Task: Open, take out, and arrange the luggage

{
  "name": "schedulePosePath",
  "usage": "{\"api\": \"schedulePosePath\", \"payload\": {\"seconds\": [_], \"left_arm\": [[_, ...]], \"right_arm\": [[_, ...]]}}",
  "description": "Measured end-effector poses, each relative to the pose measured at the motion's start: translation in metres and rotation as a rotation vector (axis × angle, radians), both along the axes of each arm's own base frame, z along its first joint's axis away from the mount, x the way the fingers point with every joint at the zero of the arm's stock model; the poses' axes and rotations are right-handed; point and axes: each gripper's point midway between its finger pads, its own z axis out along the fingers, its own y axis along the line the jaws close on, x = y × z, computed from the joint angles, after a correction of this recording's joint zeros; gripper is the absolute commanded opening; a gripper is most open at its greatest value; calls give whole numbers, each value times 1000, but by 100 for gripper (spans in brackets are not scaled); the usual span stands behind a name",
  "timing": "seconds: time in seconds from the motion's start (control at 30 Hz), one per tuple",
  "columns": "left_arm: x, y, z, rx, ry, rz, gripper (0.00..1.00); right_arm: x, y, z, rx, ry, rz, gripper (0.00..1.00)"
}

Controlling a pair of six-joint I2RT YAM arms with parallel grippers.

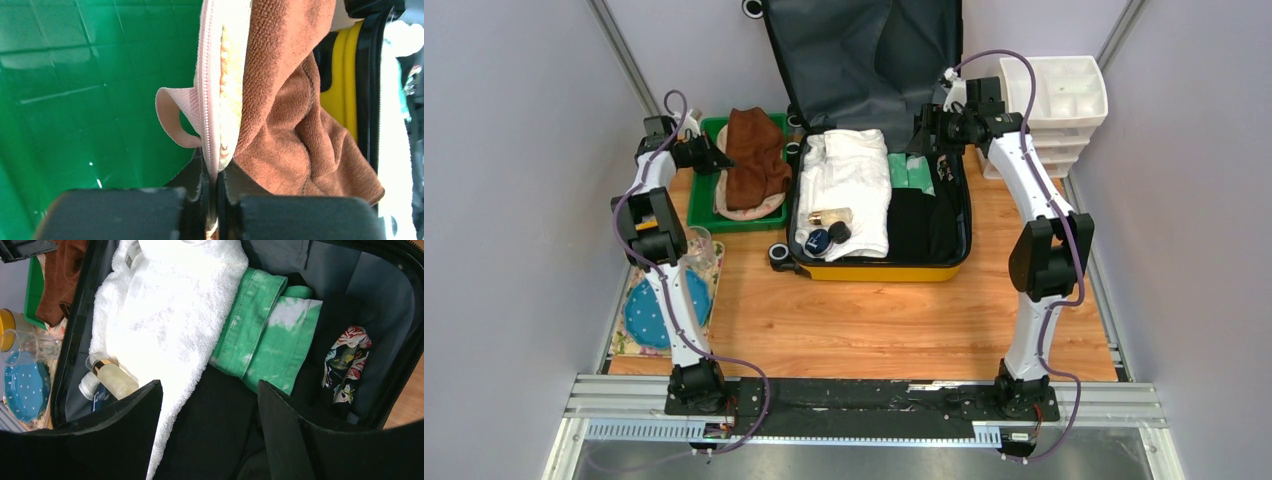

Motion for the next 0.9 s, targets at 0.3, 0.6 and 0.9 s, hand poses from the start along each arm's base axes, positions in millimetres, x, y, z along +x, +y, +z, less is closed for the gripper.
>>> {"api": "schedulePosePath", "payload": {"seconds": [0.3,0.6,0.9], "left_arm": [[9,17,-8,136,-62,5,53],[25,32,10,237,-164,26,82],[-3,18,109,312,-364,-79,84]], "right_arm": [[0,0,-10,-6,30,0,72],[-6,6,-15,-22,37,40,72],[-29,32,-28,-97,13,250,71]]}}
